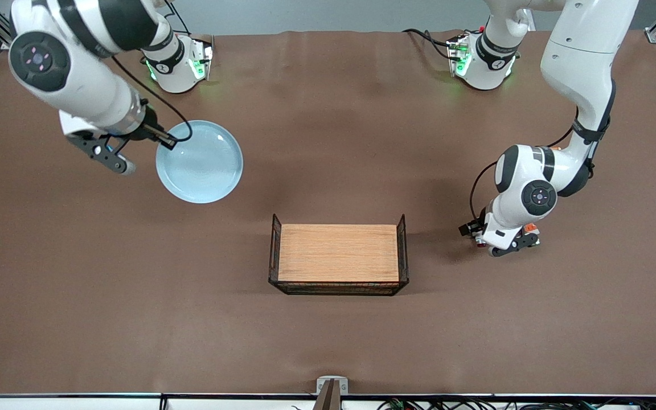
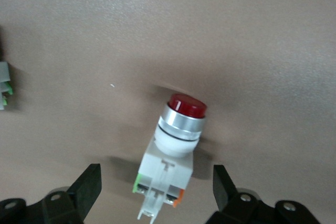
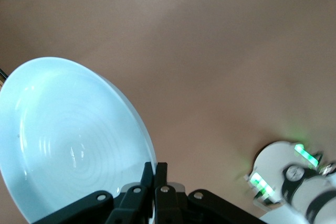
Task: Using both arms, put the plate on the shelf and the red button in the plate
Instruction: 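Carry the plate with the right gripper over the wooden tray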
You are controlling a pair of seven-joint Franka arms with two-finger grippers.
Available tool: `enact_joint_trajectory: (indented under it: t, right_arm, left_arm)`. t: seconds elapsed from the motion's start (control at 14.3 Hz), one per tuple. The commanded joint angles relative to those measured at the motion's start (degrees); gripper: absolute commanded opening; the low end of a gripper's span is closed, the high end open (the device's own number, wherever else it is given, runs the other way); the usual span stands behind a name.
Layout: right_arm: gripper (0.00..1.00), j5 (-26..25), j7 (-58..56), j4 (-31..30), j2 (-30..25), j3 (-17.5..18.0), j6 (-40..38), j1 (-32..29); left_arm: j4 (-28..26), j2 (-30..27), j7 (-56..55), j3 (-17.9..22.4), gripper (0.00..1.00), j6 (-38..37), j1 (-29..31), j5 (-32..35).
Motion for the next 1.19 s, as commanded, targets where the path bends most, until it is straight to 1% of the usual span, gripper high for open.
enact_joint_trajectory:
  t: [0.0,0.14,0.28,0.42,0.49,0.63,0.84,0.98,1.12]
  right_arm:
    - [0.02,0.04,12.72,4.17,0.46,-0.64,-0.86,2.85]
    - [0.02,0.83,20.28,6.54,0.89,-0.56,-0.5,3.21]
    - [0.02,0.92,29.77,10.06,3.43,-0.64,0.28,5.92]
    - [0.02,1.35,40.13,14.18,7.99,-0.64,1.08,8.64]
    - [0.02,1.27,44.1,15.68,10.11,-0.64,1.17,10.14]
    - [0.01,1.18,50.52,18.23,13.19,-0.64,2.3,12.86]
    - [0.01,1.71,61.6,19.3,16.1,-0.64,6.52,16.64]
    - [0.0,1.71,67.05,20.79,17.68,-0.64,7.41,19.19]
    - [0.0,1.88,72.5,24.64,20.74,-0.64,7.84,20.08]
  left_arm:
    - [-1.61,-1.55,0.47,0.05,0.9,0.78,0.14,0.91]
    - [-1.61,-1.54,0.03,0.05,0.88,0.78,0.14,0.91]
    - [-1.52,-1.54,-0.06,-0.04,0.84,0.78,0.05,0.91]
    - [-1.52,-1.54,-0.15,0.05,0.8,0.78,0.05,0.91]
    - [-1.52,-1.54,-0.15,0.05,0.8,0.78,0.05,0.91]
    - [-1.52,-1.54,-0.15,0.05,0.79,0.78,0.05,0.91]
    - [-1.52,-1.54,-0.32,0.05,0.74,0.78,0.05,0.91]
    - [-1.52,-1.54,-0.32,0.05,0.7,0.78,0.05,0.91]
    - [-1.52,-1.46,-0.32,0.05,0.65,0.69,-0.03,0.91]
